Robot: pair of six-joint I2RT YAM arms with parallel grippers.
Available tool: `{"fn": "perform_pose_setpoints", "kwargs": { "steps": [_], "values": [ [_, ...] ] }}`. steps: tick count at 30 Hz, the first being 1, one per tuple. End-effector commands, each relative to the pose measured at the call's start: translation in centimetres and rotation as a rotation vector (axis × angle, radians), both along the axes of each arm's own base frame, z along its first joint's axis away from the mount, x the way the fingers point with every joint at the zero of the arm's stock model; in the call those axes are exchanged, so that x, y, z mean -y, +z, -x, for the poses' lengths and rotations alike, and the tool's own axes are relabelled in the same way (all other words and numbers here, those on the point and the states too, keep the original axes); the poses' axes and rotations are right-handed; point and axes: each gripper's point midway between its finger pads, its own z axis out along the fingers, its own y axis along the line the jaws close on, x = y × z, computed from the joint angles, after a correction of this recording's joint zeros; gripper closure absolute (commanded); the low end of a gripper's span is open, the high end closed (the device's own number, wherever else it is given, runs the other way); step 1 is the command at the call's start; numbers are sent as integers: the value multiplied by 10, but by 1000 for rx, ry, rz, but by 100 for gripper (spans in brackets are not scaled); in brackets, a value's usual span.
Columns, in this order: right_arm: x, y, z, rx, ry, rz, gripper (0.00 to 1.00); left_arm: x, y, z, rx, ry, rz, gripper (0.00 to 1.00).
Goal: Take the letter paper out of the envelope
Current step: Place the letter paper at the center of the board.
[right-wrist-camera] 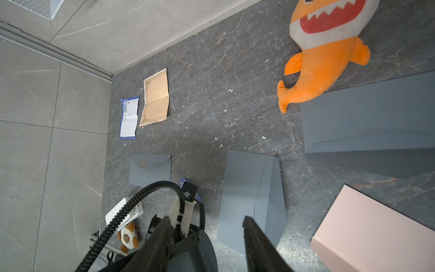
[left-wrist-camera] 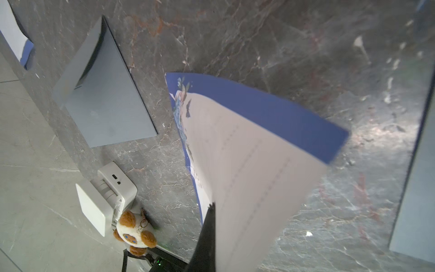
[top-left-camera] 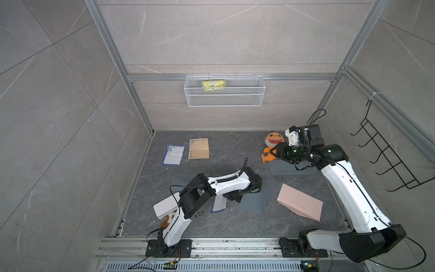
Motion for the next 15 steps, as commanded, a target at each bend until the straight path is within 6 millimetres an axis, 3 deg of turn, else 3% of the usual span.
{"fn": "perform_pose_setpoints", "kwargs": {
  "steps": [1, 7, 15],
  "values": [
    [-2, 2, 10, 6, 37, 5, 49, 5, -14, 8, 3, 40, 17, 100],
    [-5, 0, 11, -5, 43, -8, 49, 3, -28, 13, -16, 46, 8, 100],
    [-7, -4, 13, -20, 52, -18, 49, -14, -39, 26, -46, 59, -24, 99]
  ]
}}
